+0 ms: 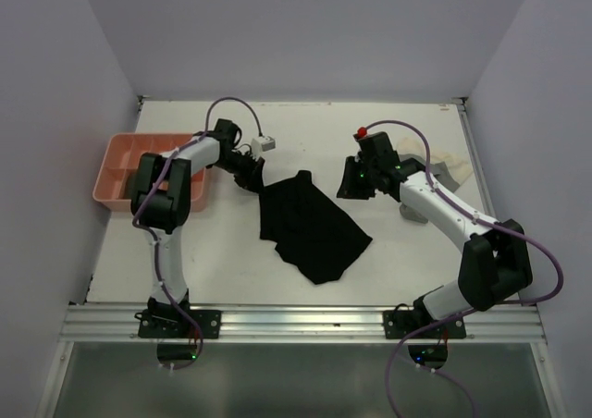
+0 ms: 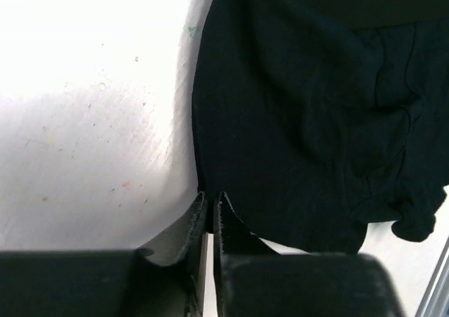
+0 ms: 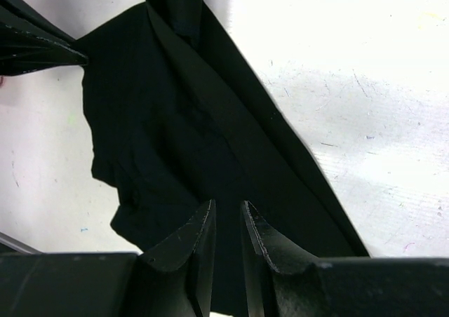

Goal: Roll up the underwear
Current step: Flatten the underwear

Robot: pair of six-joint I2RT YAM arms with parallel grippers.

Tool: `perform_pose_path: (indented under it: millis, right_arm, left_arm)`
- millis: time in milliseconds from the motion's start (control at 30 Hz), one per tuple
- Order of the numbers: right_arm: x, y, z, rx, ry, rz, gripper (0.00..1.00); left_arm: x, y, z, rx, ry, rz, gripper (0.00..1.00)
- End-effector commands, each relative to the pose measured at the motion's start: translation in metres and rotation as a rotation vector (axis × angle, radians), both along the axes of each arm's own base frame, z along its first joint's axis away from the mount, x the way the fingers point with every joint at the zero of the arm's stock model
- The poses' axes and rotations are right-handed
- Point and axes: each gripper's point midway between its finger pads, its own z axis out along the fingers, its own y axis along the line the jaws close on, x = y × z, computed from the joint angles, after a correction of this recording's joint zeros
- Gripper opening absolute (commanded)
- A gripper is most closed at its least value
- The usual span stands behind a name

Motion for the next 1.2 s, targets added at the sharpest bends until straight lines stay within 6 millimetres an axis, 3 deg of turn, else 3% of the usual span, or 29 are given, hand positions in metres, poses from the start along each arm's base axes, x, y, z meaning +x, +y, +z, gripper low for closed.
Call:
perform_pose_path:
  millis: [0,167,300,433,633,733,1000,1167]
  right_arm:
    - [0.002,-0.002,0.008,-0.002,-0.027,0.010,0.24]
    - [0.004,-0.007,0.018,0.001,-0.052,0.000,0.22]
    - [0.002,-0.009,0.024,0.010,-0.061,0.005,0.22]
    - [-0.003,-0.007,0.027,0.029,-0.060,0.020,0.22]
    - [-0.015,-0.003,0.023,0.059,-0.038,0.060,0.22]
    - [-0.021,0.007,0.015,0.111,-0.019,0.099,0.22]
    - [-0.016,0.048,0.011,0.181,-0.012,0.180,0.30]
    - [-0.002,0.088,0.029,0.200,-0.042,0.236,0.32]
  left_arm:
    - [0.018,-0.003,0.044,-0.013,-0.210,-0.020,0.01]
    - [0.004,-0.011,0.081,0.011,-0.374,-0.097,0.00]
    - [-0.030,-0.019,0.101,0.049,-0.522,-0.222,0.00]
    - [-0.084,-0.037,0.088,0.084,-0.570,-0.408,0.00]
    - [-0.161,-0.035,0.043,0.196,-0.666,-0.679,0.00]
    - [-0.183,-0.034,0.027,0.232,-0.706,-0.752,0.00]
    - [-0.178,-0.031,0.014,0.281,-0.782,-0.729,0.00]
    - [-0.176,-0.031,0.013,0.292,-0.853,-0.710,0.00]
